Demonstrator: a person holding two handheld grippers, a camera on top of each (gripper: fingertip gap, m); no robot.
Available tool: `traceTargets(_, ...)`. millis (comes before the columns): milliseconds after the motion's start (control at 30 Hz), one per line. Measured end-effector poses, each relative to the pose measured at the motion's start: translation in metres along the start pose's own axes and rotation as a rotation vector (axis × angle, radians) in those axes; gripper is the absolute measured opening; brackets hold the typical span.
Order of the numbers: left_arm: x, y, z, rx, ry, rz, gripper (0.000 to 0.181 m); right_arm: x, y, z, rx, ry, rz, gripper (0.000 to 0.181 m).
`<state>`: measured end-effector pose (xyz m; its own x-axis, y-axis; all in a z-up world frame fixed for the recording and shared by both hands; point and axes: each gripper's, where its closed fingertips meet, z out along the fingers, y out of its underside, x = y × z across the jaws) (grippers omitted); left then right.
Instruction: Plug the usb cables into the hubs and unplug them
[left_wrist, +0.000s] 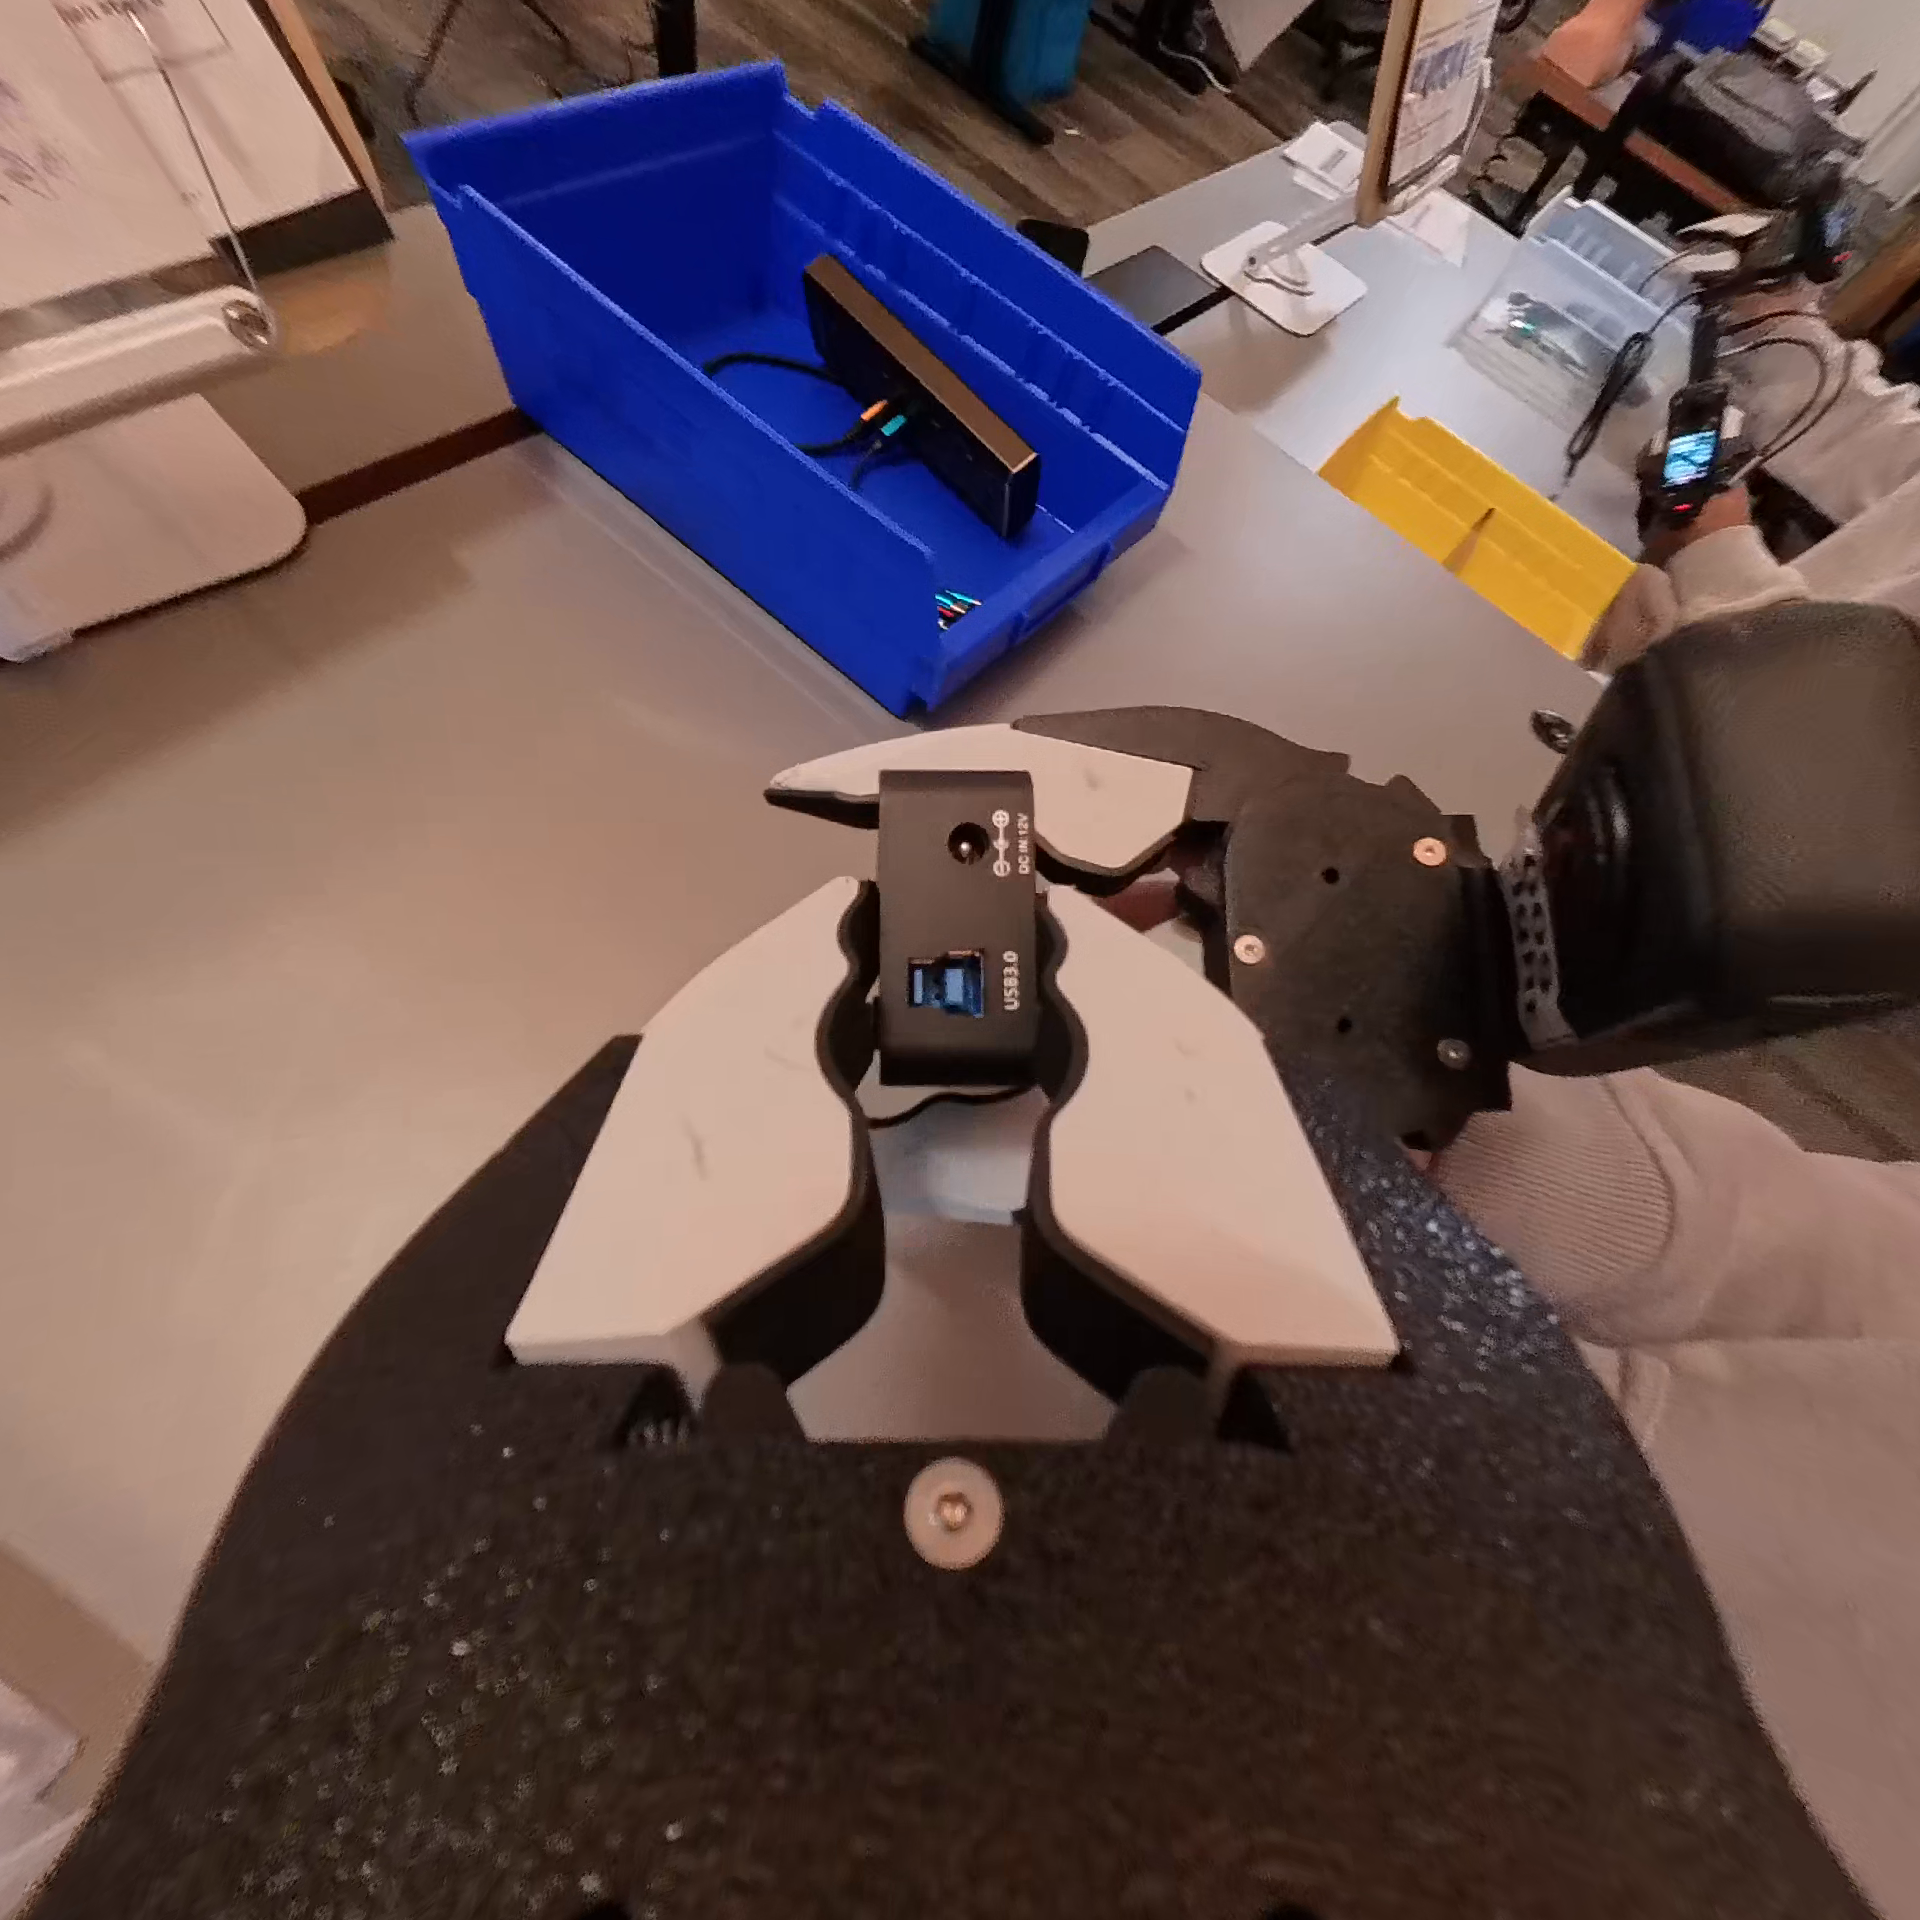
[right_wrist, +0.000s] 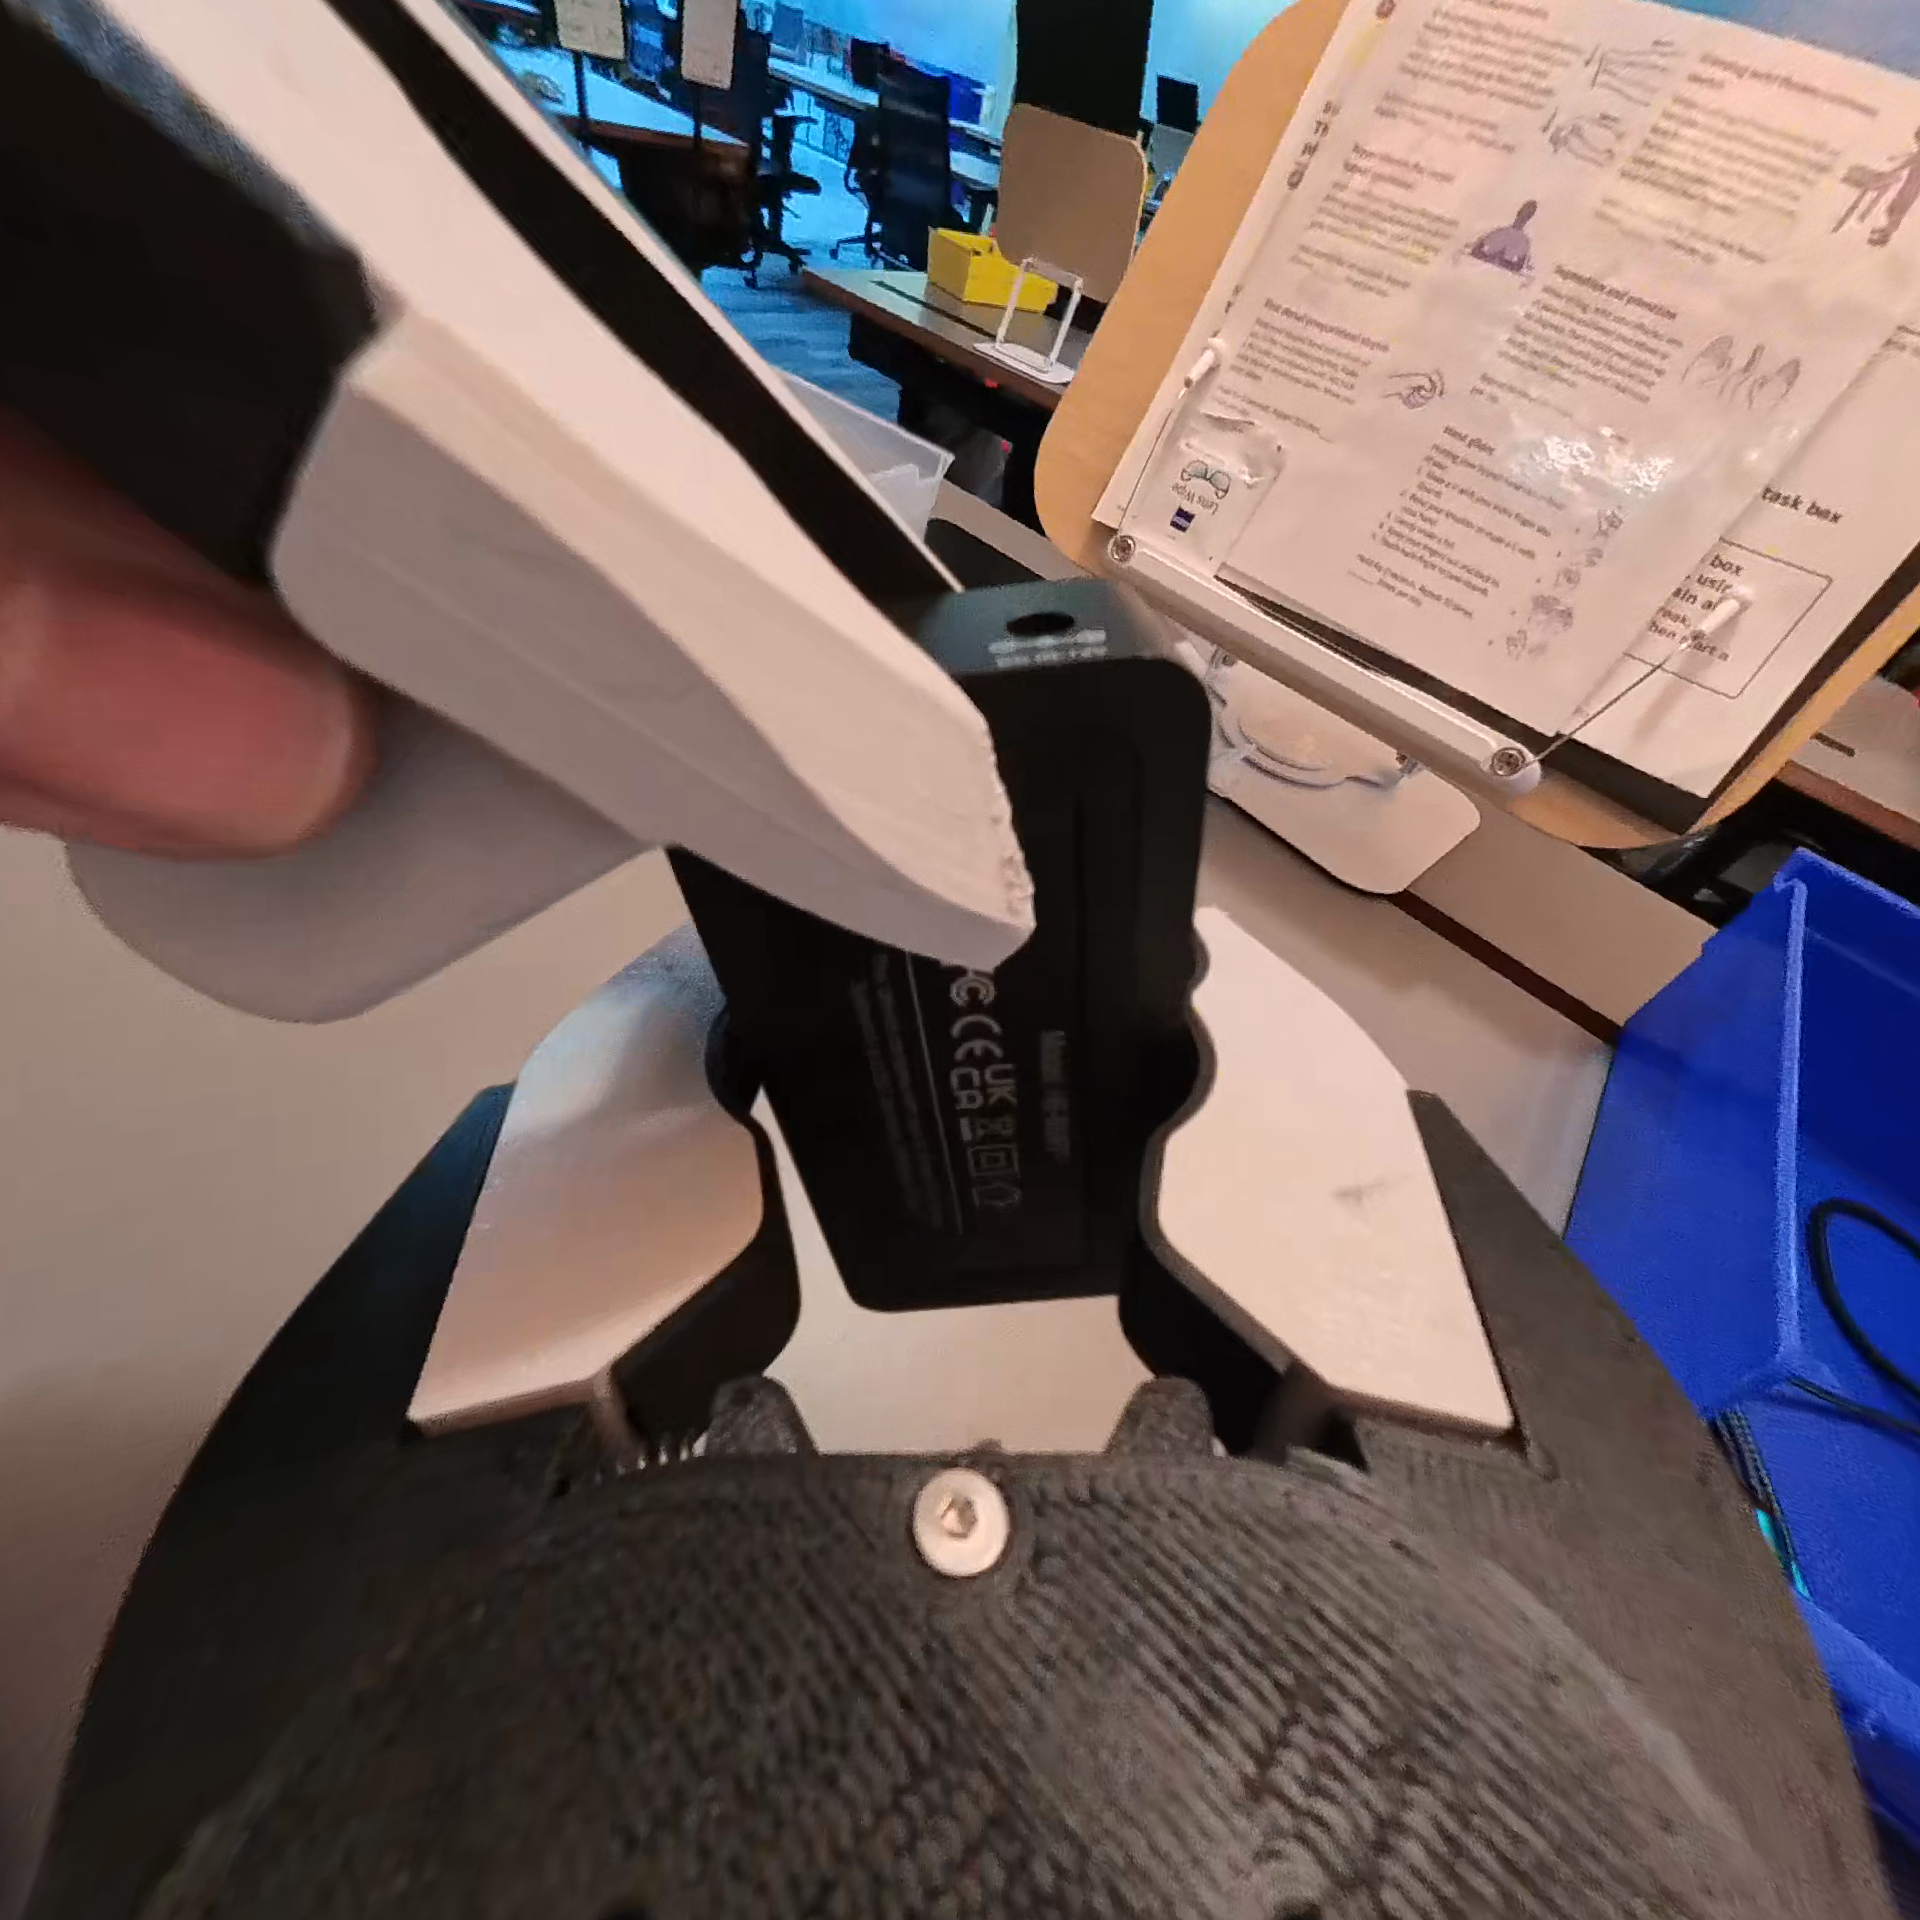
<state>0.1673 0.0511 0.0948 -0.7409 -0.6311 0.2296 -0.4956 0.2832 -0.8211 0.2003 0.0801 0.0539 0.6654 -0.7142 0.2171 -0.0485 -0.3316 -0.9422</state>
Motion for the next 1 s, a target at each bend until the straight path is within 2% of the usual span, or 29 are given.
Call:
traceTargets(133, 0.005, 0.002, 0.003, 0.001, 0.004, -0.019, 0.027, 0.002, -0.001, 0.002, 0.007, 0.028, 0.003, 0.082)
traceTargets(367, 0.007, 0.006, 0.004, -0.008, 0.033, -0.035, 0.028, -0.003, 0.005, 0.000, -0.009, -0.022, -0.004, 0.077)
traceTargets(500, 0.015, 0.000, -0.004, 0.036, 0.092, 0.002, 0.038, -0.006, 0.002, -0.003, 0.051, -0.106, 0.144, 0.076)
traceTargets(600, 0.002, -0.011, -0.022, 0.091, 0.055, 0.043, 0.048, 0.007, 0.004, -0.010, 0.076, -0.127, 0.251, 0.076)
traceTargets(700, -0.043, -0.021, -0.055, 0.105, -0.074, 0.130, 0.049, 0.025, 0.006, -0.023, 0.108, -0.127, 0.328, 0.076)
traceTargets(800, -0.126, -0.011, -0.098, -0.002, -0.312, 0.194, 0.048, 0.037, 0.012, -0.036, 0.096, -0.120, 0.332, 0.076)
traceTargets(900, -0.215, 0.019, -0.132, -0.125, -0.511, 0.142, 0.047, 0.042, 0.011, -0.046, 0.130, -0.127, 0.362, 0.076)
traceTargets(1000, -0.263, 0.067, -0.128, -0.237, -0.478, 0.049, 0.046, 0.042, 0.015, -0.047, 0.122, -0.143, 0.369, 0.076)
